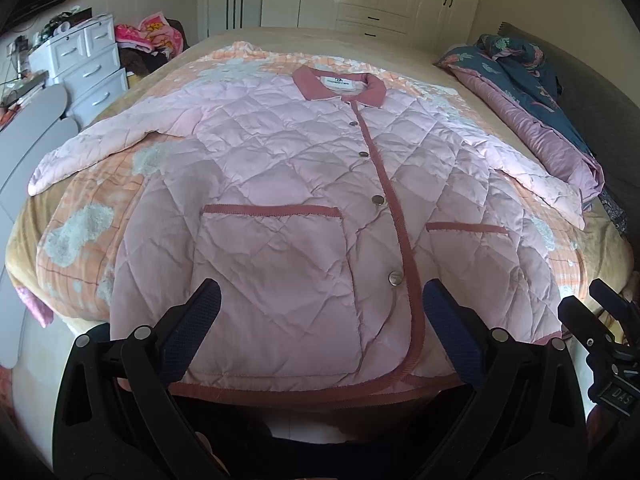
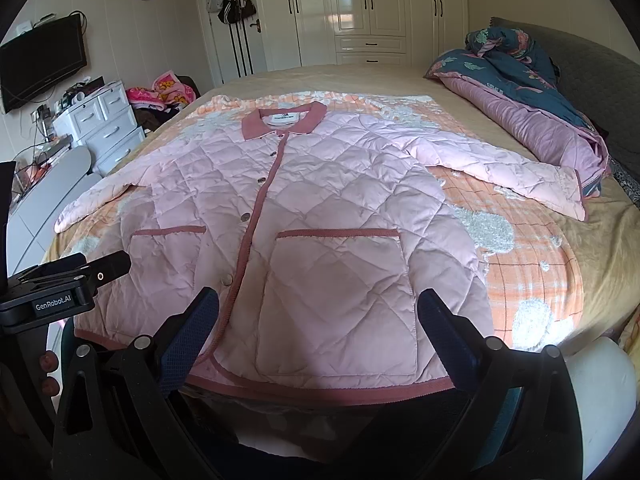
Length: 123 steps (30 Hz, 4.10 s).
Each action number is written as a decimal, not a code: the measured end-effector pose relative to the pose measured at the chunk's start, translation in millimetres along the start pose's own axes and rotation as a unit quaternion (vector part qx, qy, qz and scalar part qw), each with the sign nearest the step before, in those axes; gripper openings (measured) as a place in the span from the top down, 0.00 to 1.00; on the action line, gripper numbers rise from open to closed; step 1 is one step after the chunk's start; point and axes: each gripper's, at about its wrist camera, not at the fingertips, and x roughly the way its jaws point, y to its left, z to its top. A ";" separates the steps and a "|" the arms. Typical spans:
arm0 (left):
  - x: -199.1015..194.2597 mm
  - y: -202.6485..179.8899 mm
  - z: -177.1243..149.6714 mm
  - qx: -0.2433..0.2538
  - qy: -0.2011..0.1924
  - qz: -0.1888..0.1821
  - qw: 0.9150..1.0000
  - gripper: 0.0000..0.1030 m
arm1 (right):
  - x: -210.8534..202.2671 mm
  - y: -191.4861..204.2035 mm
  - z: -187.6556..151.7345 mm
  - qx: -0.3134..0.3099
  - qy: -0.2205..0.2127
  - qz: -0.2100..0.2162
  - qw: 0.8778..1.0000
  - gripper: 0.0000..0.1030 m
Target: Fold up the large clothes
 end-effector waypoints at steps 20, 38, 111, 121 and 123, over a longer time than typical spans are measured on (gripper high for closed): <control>-2.3 1.0 1.0 0.001 -0.004 -0.001 1.000 0.08 | -0.6 1.3 0.9 0.000 -0.001 0.001 1.000 0.04; -3.1 1.3 2.8 0.000 -0.003 -0.003 1.000 0.08 | 2.1 3.4 0.5 -0.006 0.002 0.001 1.000 0.04; 211.5 -53.8 232.2 -0.021 0.042 -0.031 0.998 0.08 | 186.3 -191.2 176.8 0.179 0.020 -0.134 0.975 0.04; 251.4 -85.6 239.7 -0.002 0.065 -0.031 0.997 0.08 | 196.9 -290.7 148.8 0.306 0.031 -0.168 0.937 0.04; 256.1 -90.5 241.4 0.001 0.064 -0.035 0.997 0.08 | 198.2 -312.2 141.8 0.332 0.032 -0.179 0.926 0.04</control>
